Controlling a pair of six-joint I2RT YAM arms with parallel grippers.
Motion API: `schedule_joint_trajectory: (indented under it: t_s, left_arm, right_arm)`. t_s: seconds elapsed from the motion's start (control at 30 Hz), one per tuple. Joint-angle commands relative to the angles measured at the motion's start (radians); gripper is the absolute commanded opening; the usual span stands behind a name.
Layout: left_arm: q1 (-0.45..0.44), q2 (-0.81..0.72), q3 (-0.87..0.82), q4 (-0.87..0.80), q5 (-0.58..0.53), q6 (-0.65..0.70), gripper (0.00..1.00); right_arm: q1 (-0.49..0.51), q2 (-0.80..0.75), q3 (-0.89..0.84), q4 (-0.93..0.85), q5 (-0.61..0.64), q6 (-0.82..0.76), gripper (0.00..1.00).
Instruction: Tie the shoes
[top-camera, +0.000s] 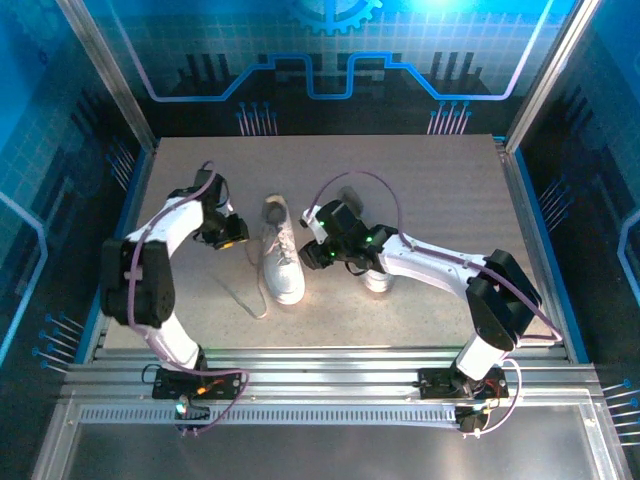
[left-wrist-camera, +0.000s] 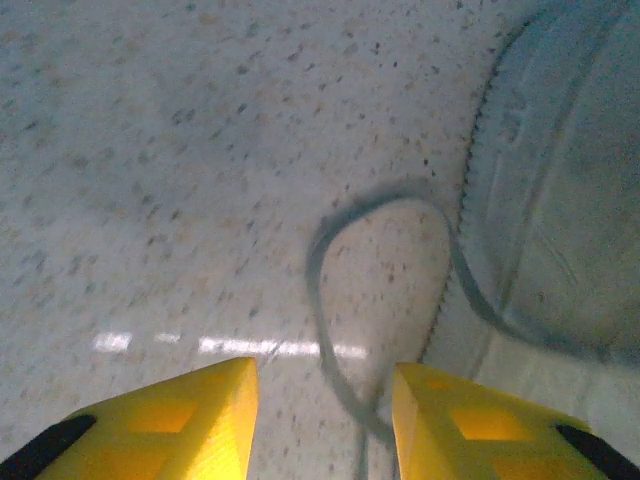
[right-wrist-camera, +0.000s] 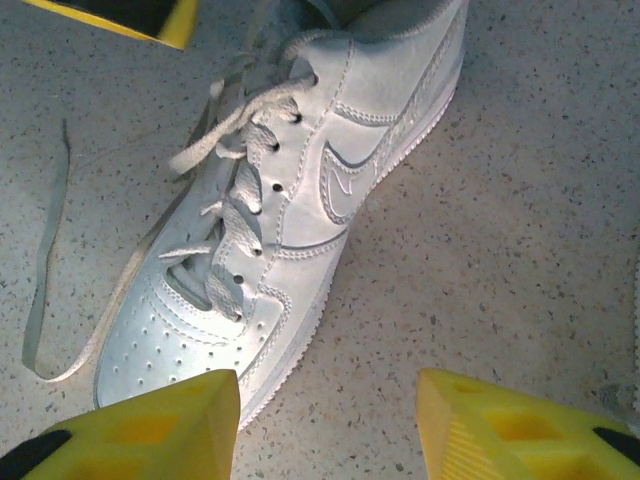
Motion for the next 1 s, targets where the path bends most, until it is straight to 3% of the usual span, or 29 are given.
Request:
schedule_joint_trajectory:
  t_s: [0.0, 0.2, 0.4, 0.47, 0.53, 0.63, 0.97]
  left_arm:
    - [-0.048, 0.094, 0.099, -0.002, -0.087, 0.022, 0.41]
    - [-0.075, 0.244, 0.179, -0.028, -0.181, 0.025, 0.42]
    - [-0.075, 0.280, 0.142, -0.027, -0.203, 0.019, 0.41]
    - [-0.075, 0.266, 0.122, -0.020, -0.201, 0.020, 0.33]
    - [-0.074, 0.256, 0.110, -0.021, -0.202, 0.027, 0.19]
    - [-0.071, 0.214, 0.088, -0.025, -0.212, 0.033, 0.01]
    - [0.003, -0.168, -0.006, -0.025, -0.195, 0.076, 0.00]
  right_arm:
    - [0.006, -0.025, -0.012, -0.007, 0.021, 0.019, 0.49]
    - [0.000, -0.027, -0.008, -0.009, 0.046, 0.015, 0.49]
    - [-0.007, -0.040, -0.010, -0.004, 0.065, 0.011, 0.49]
    - [-0.010, -0.040, -0.009, -0.004, 0.067, 0.010, 0.49]
    - [-0.012, -0.042, -0.007, -0.004, 0.068, 0.008, 0.49]
    - [-0.016, -0.049, -0.004, -0.008, 0.069, 0.007, 0.49]
    - [-0.040, -0.102, -0.034, -0.017, 0.048, 0.019, 0.49]
